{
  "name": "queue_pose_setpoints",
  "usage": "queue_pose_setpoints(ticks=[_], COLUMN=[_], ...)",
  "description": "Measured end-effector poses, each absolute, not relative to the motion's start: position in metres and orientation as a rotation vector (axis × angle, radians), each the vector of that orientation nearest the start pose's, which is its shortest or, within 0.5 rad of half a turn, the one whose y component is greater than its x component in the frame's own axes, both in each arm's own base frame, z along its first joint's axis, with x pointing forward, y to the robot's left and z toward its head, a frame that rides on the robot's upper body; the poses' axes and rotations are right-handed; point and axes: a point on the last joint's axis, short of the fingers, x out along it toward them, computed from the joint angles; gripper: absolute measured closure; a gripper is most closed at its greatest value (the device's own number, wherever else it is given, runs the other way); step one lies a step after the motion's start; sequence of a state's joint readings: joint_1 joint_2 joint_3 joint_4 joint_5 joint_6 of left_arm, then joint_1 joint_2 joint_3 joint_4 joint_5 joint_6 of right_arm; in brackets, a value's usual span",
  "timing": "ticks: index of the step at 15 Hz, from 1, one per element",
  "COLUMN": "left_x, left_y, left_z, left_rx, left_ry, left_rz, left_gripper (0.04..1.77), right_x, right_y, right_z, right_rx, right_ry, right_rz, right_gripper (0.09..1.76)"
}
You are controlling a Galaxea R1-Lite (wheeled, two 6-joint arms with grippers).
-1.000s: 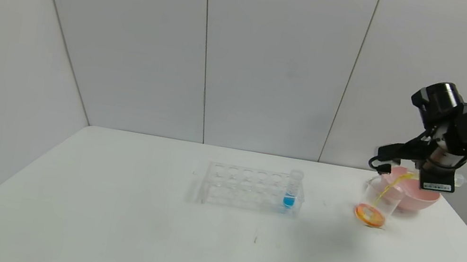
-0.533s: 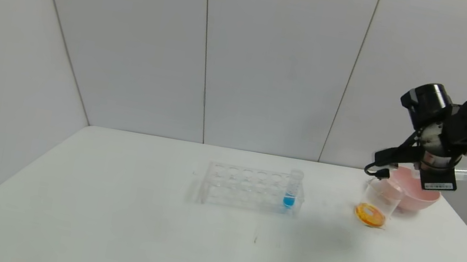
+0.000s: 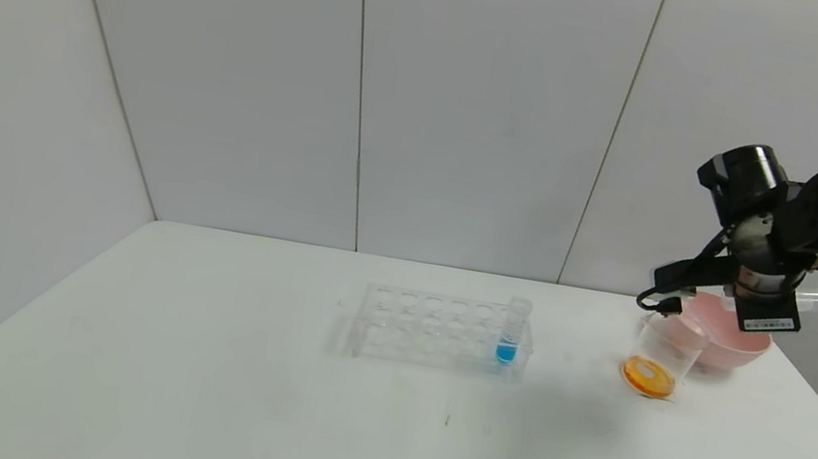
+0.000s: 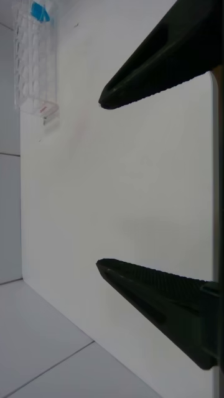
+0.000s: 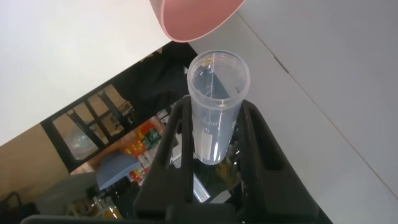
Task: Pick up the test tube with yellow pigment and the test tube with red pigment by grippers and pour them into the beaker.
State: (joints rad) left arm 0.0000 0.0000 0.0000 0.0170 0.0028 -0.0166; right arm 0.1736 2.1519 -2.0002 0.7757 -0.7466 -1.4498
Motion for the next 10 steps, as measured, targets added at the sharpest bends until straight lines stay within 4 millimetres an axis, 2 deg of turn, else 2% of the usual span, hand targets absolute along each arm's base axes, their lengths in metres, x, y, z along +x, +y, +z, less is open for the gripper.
queue_pose_setpoints(ticks=[7,10], left_x=[-0.0228,-0.0228], left_y=[0.0001,0.0001], left_z=[0.0738,0.0737], left_rx=[-0.017,-0.017], left_ry=[0.017,0.017], left_rz=[0.003,0.003], left_gripper=[0.09,0.09], right_x=[0.4044,0.4033], right_y=[0.0557,0.0492], right_z=[0.2249,0.2288], right_rx=[-1.714,-1.603], right_ry=[1.096,1.011], right_rz=[0.165,0.243], right_gripper=[1.36,1.36])
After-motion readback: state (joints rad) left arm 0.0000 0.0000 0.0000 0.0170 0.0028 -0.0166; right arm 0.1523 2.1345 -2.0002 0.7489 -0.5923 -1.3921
